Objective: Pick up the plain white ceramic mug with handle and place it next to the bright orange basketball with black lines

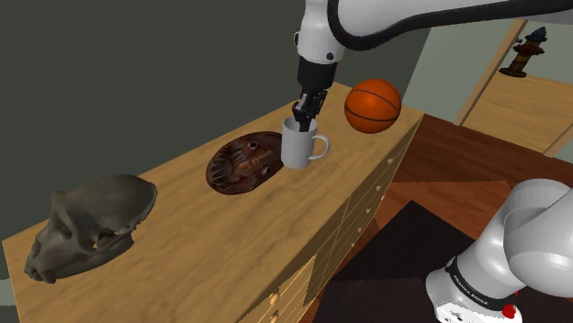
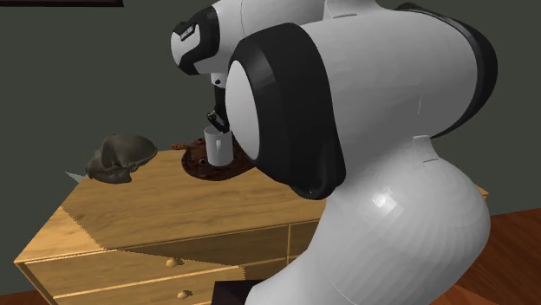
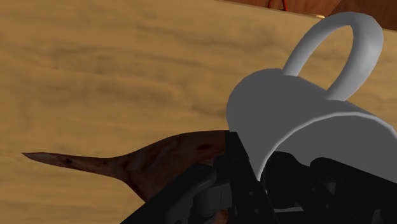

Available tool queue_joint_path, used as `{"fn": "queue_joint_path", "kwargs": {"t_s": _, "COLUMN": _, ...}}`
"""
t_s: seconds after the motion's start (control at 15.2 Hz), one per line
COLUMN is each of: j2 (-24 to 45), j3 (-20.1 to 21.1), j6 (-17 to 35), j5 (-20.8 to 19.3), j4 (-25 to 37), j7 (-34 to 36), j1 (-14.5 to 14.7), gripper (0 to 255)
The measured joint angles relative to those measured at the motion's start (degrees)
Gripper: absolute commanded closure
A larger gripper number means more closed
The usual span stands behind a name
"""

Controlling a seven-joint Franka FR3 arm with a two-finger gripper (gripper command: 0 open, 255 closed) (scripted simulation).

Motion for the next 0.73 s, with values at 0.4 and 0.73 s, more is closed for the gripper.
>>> {"fn": "queue_joint_path", "kwargs": {"t_s": 0.4, "j2": -0.1, "j3": -0.1, "j6": -4.5, "j5": -0.1, "j4": 4.6, "j7": 0.1, "j1": -0.1, "gripper": 255}}
{"fn": "queue_joint_path", "kwargs": {"t_s": 0.73, "j2": 0.5, "j3": -0.2, "j6": -8.4, "j5": -0.2, "j4": 9.0, "j7": 0.3, "j1": -0.1, "gripper": 255}}
